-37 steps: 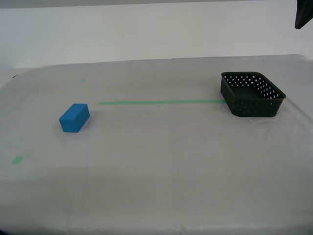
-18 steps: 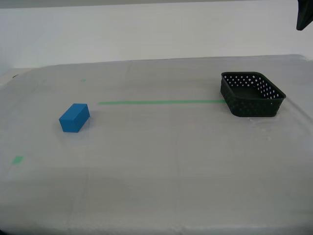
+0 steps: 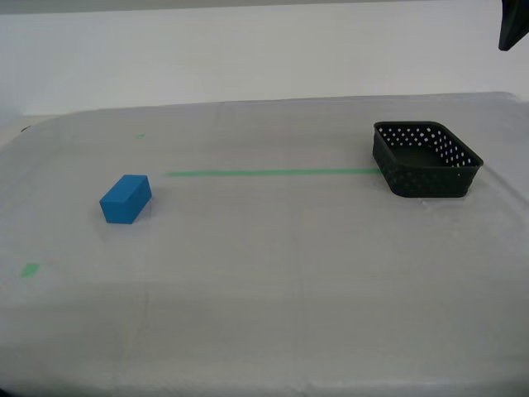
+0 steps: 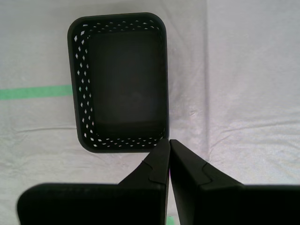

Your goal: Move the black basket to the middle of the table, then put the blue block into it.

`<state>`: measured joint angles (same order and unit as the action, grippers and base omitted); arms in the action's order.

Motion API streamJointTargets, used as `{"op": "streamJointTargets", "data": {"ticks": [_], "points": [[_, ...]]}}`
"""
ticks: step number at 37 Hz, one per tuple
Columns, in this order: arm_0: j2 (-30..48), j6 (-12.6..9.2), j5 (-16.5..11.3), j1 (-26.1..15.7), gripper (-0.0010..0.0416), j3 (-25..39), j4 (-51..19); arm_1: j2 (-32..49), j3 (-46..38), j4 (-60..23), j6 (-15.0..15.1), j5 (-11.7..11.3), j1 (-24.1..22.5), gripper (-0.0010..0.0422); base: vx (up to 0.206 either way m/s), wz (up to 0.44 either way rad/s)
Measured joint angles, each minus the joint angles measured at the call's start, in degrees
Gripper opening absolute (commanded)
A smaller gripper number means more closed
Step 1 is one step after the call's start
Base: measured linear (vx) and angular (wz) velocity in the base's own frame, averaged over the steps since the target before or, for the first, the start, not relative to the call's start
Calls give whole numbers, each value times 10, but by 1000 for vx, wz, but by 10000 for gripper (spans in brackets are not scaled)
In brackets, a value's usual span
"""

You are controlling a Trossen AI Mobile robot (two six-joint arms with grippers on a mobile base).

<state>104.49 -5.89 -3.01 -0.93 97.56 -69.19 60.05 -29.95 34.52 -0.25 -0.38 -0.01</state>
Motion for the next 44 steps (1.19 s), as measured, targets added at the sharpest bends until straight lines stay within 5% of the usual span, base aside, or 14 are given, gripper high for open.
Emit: {"op": "streamJointTargets", "data": {"ticks": [28,34,44], "points": [[0,1,-1,-5,11,0,-23,0,0,0,0,0,0,0,0,0],[0,9,3,-5,84,0,-17,0,0,0,0,0,0,0,0,0],[0,21,9,-5,296,0,2,0,0,0,0,0,0,0,0,0]]}}
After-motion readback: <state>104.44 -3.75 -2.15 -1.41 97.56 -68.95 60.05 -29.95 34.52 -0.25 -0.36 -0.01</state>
